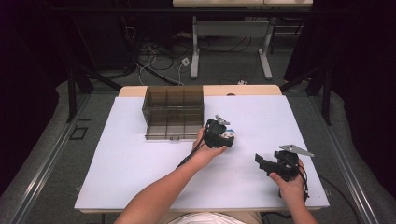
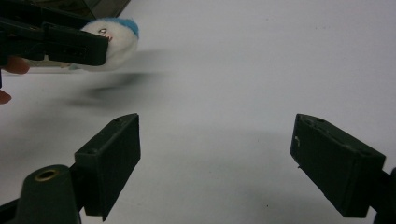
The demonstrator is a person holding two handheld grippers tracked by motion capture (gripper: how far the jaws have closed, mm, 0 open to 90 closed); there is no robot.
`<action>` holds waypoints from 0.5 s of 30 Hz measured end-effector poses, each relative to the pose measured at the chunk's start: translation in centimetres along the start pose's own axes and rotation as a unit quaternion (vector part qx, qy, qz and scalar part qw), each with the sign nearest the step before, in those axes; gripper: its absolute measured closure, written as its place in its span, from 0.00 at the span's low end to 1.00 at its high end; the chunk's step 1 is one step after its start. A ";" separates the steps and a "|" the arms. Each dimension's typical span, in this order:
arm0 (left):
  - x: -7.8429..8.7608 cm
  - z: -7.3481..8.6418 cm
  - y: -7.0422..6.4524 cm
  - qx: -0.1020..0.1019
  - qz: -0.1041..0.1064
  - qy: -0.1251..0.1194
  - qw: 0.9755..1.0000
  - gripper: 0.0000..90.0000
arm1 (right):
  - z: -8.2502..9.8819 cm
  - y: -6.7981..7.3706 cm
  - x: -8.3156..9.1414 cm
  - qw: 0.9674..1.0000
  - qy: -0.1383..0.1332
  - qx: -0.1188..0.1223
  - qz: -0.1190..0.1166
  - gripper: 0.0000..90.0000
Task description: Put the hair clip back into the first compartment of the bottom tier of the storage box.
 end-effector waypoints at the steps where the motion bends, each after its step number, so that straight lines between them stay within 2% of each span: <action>1: 0.0 0.1 0.1 -0.004 -0.002 0.001 1.000 0.50 | 0.0 0.0 0.0 1.000 0.000 0.000 0.000 0.17; 8: -0.1 0.4 0.1 0.002 0.000 0.002 1.000 0.49 | 0.1 0.0 -0.1 1.000 0.004 -0.005 -0.005 0.17; 15: 0.1 0.2 -0.3 -0.007 0.004 -0.007 1.000 0.49 | 0.1 0.0 -0.1 1.000 0.007 -0.012 -0.009 0.18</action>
Point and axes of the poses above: each handheld gripper's, and its own axes: x roughly backward along the jaws, z roughly out of its underside, y roughly to its left, the point moved 7 cm from there along -x, roughly forward along the jaws, and after that the axes turned 5 degrees about y, right-handed, at the moved point
